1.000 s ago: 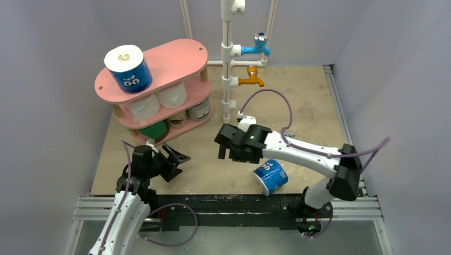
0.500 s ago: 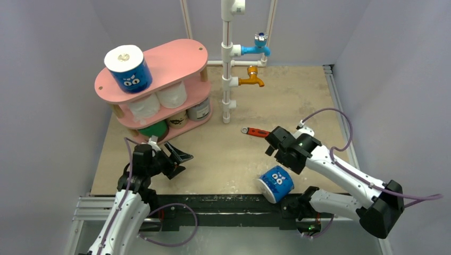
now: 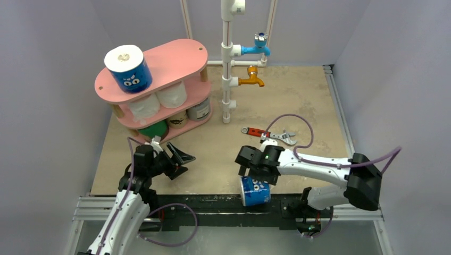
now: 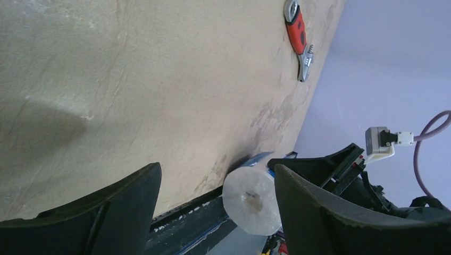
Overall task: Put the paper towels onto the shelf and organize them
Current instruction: Adjust the paper towel at the center of the board, then pick up the paper towel from the center of the board, then place the paper towel on the shelf.
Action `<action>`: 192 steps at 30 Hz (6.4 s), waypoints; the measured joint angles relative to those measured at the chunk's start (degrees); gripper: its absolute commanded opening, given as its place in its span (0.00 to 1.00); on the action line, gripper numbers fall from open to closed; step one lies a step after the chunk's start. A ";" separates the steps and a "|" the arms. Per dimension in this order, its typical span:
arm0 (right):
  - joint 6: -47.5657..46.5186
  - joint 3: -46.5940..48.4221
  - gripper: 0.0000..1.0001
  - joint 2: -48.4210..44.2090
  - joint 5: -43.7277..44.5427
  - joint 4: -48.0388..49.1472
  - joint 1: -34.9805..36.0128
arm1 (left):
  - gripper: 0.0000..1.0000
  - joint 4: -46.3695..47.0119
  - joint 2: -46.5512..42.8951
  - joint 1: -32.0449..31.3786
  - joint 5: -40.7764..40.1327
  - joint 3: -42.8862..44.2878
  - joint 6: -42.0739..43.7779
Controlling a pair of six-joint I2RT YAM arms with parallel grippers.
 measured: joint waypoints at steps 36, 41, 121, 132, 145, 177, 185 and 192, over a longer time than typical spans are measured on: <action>-11.26 -20.76 0.93 -28.24 -10.19 32.11 1.99 | 0.77 26.71 22.18 -53.81 -16.46 2.54 -3.72; -12.90 -24.20 0.87 -30.99 -12.17 37.24 1.99 | 0.77 29.79 24.74 -55.32 -18.25 2.62 -4.72; -38.97 21.77 0.79 10.27 9.35 10.64 11.74 | 0.77 -16.92 -5.40 -55.32 -50.29 9.68 -7.39; -35.39 4.44 0.73 -12.90 -1.31 18.95 -1.51 | 0.75 -14.97 2.62 -55.32 -49.96 16.81 -2.51; -34.97 -0.57 0.66 -5.16 -13.31 28.06 -5.97 | 0.74 -23.12 -12.52 -55.32 -50.36 16.55 -3.87; -32.61 5.75 0.00 -5.86 -15.74 21.09 -8.70 | 0.72 -47.04 -25.92 -55.32 -58.05 27.26 -8.81; -32.76 25.00 0.00 -5.77 -13.33 12.31 -8.70 | 0.72 -49.46 -25.92 -55.32 -59.19 27.50 -9.70; -34.99 47.21 0.00 2.25 -13.86 11.23 -8.70 | 0.72 -49.92 -25.92 -55.32 -59.71 27.52 -10.29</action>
